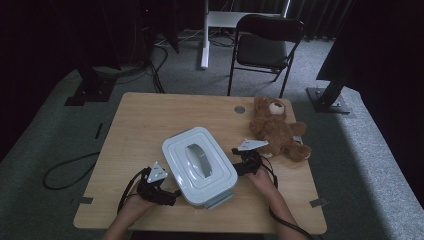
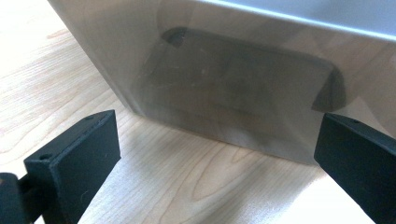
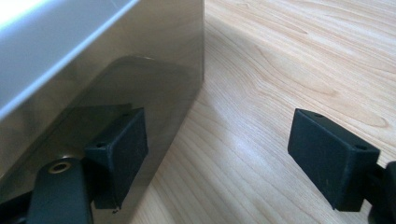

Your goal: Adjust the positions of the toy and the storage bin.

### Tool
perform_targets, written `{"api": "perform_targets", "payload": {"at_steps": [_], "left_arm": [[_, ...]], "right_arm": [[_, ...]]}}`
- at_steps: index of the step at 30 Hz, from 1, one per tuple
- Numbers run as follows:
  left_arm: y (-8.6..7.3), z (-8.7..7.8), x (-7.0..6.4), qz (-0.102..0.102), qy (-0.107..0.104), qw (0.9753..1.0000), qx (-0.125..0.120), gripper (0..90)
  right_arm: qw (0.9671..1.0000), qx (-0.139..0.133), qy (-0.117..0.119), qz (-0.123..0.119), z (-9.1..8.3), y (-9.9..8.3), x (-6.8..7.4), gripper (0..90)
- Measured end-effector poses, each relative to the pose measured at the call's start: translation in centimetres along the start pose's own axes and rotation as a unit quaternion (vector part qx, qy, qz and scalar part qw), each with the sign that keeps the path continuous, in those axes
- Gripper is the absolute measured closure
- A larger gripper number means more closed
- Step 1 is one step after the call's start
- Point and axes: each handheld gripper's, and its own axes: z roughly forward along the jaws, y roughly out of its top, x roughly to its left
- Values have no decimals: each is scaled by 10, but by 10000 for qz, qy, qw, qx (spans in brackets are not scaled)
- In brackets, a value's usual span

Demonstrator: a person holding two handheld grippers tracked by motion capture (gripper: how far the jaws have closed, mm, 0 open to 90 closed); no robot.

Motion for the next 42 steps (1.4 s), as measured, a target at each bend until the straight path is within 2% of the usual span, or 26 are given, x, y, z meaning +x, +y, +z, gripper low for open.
{"api": "perform_targets", "payload": {"at_steps": [2, 4, 5, 6, 7, 11, 12, 14, 15, 17, 18, 20, 22, 23, 27, 33, 42], "left_arm": [[-2, -1, 2, -94, 21, 9999, -46, 9], [-4, -2, 4, -193, -24, 9998, 12, 9], [-6, -2, 5, -76, -11, 10000, -54, 9], [-10, -3, 6, 172, 64, 9993, -332, 10], [-12, -5, 7, 206, 100, 9990, -377, 10], [-17, -12, 14, -33, 80, 9991, -425, 10], [-18, -15, 16, -214, 34, 9988, -438, 10], [-20, -19, 20, -400, 3, 9985, -364, 10], [-21, -21, 20, -404, 71, 9987, -304, 10], [-23, -24, 21, -367, 164, 9990, -174, 10], [-24, -26, 21, -365, 171, 9992, -76, 10], [-25, -28, 19, -382, 216, 9990, 127, 10], [-26, -31, 17, -319, 201, 9991, 209, 11], [-26, -33, 17, -368, 185, 9989, 220, 10], [-24, -42, 15, -460, 161, 9986, 203, 10], [-16, -54, 15, -507, 262, 9983, 93, 11], [4, -72, 7, -398, 215, 9986, -283, 11]], "right_arm": [[10000, -1, -19, -28, -1, 0, 0, 165], [10000, -68, 26, -3, -3, -1, -1, 144], [9999, -127, 22, 12, -4, -2, -2, 134], [9999, -164, -21, 10, -5, -3, -2, 134], [9999, -138, -61, -10, -5, -4, -2, 135], [9999, -50, -97, -45, -5, -8, 0, 133], [9999, -26, -100, -43, -5, -9, 1, 133], [10000, 36, -65, -3, -6, -10, 2, 130], [9999, 58, -78, -23, -5, -11, 3, 122], [9994, 106, -296, -117, -6, -13, 6, 118], [9994, 159, -276, -129, -6, -14, 6, 115], [9997, 121, -201, 0, -8, -17, 6, 115], [9998, 109, -184, 27, -11, -19, 6, 115], [9997, 128, -185, 9, -11, -21, 6, 115], [9994, 252, -237, -36, -14, -29, 9, 115], [9993, 247, -223, 137, -24, -42, 8, 116], [9972, 402, -565, 271, -44, -63, 2, 115]]}}
